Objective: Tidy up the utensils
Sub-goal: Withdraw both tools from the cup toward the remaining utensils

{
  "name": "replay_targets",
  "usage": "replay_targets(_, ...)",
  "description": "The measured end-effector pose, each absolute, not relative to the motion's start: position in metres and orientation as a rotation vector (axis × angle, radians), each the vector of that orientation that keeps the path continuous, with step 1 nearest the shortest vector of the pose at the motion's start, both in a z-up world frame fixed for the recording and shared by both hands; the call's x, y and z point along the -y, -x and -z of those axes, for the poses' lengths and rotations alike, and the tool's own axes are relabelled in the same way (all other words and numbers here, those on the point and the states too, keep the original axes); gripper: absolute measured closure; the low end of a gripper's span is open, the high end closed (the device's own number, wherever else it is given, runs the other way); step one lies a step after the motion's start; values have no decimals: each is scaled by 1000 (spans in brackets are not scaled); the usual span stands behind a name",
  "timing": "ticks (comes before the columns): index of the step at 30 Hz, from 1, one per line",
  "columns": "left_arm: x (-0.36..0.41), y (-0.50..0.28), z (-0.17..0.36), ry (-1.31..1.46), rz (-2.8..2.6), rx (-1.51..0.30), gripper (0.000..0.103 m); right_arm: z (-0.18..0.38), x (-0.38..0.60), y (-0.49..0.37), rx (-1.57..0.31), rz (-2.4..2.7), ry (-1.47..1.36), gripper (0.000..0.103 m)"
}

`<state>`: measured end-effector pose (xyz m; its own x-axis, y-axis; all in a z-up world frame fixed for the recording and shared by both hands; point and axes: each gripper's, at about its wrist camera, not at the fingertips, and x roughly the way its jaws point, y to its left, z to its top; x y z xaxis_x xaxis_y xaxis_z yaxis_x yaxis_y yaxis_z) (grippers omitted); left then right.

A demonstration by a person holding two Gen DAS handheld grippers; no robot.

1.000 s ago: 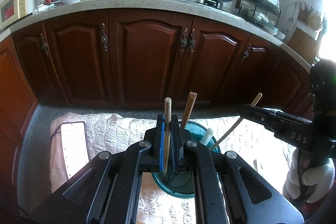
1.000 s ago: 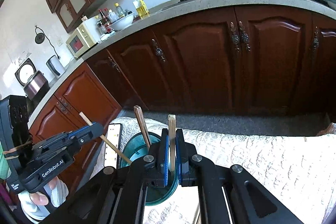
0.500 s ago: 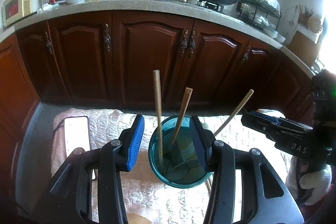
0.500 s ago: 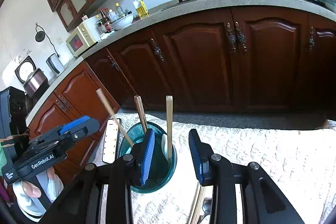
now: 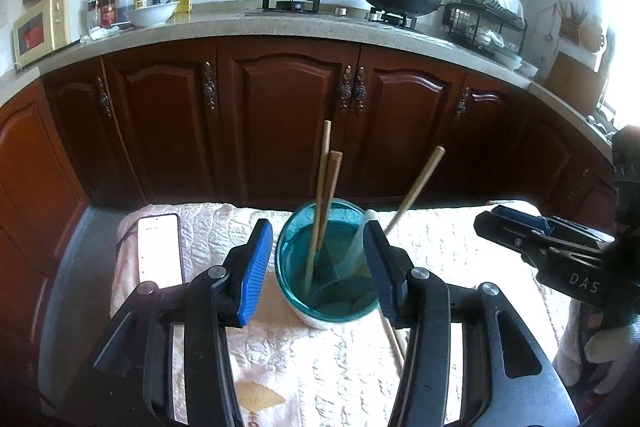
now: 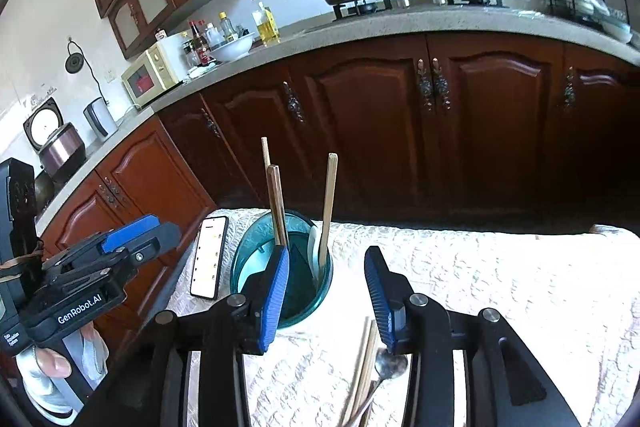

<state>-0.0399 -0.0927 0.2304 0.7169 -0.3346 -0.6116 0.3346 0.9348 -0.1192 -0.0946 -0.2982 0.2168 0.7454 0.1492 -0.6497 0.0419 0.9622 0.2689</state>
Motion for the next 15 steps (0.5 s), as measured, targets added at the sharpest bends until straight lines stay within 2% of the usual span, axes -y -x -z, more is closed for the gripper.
replay_targets(6, 100, 61, -230, 5, 385, -669, 56, -229, 293, 124, -698, -14, -234, 61)
replay_targets(15, 115, 87, -224, -1, 411, -678, 54, -228, 298, 159, -698, 37, -234, 60)
